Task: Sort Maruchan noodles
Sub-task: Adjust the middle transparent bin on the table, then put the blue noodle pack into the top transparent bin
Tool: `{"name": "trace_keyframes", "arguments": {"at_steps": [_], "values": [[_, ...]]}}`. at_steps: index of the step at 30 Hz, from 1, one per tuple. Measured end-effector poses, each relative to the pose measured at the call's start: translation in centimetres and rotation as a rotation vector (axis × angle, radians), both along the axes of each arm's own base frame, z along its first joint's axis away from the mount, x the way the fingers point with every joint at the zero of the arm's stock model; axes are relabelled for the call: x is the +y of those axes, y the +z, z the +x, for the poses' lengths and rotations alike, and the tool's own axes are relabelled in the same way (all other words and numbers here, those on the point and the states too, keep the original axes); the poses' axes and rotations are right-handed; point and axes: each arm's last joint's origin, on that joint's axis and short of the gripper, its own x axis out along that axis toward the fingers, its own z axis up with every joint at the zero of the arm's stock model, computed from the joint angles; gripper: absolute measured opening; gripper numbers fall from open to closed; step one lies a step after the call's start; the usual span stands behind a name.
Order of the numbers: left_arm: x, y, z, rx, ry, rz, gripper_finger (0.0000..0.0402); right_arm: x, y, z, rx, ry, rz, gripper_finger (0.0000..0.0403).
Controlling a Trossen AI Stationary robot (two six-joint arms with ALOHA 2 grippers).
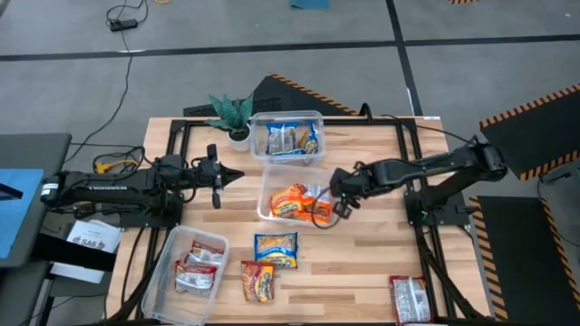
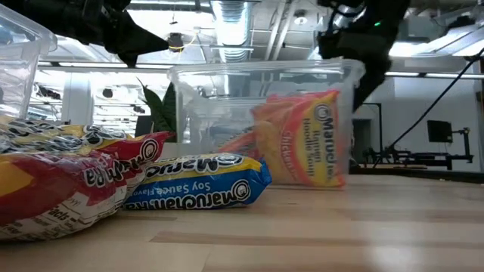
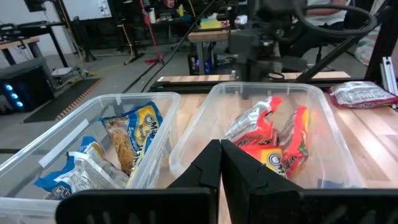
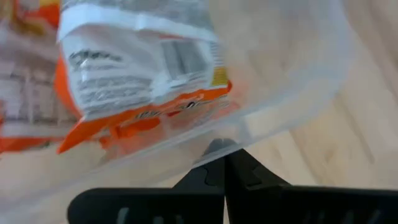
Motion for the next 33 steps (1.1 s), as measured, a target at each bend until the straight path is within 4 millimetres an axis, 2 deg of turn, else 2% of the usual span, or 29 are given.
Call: {"name": "trace_keyframes", "arguments": {"at_steps": [8,15,23,29,33], "values": [[0.0,0.0,0.0,0.0,0.0,0.0,0.0,-3.2,0.4,1.5,-0.119,-0.032,-0.103,0.001],[0.0,0.0,0.0,0.0,0.0,0.001,0.0,-3.9,1.6,0.6,-0.134,-0.042,-0.145,0.001],[0.0,0.0,0.0,0.001,0.0,0.0,0.0,-0.3,3.1,-2.8,-0.088,-0.031,-0.098,0.0015],[0.0,0.0,0.0,0.001,0.0,-0.001,0.0,3.4,0.8,-5.8,0.015,-0.081,-0.003,0.0035],[0.0,0.0,0.0,0.001,0.0,-0.001,0.0,5.7,-1.3,-6.9,0.05,-0.086,0.133,0.0043]]}}
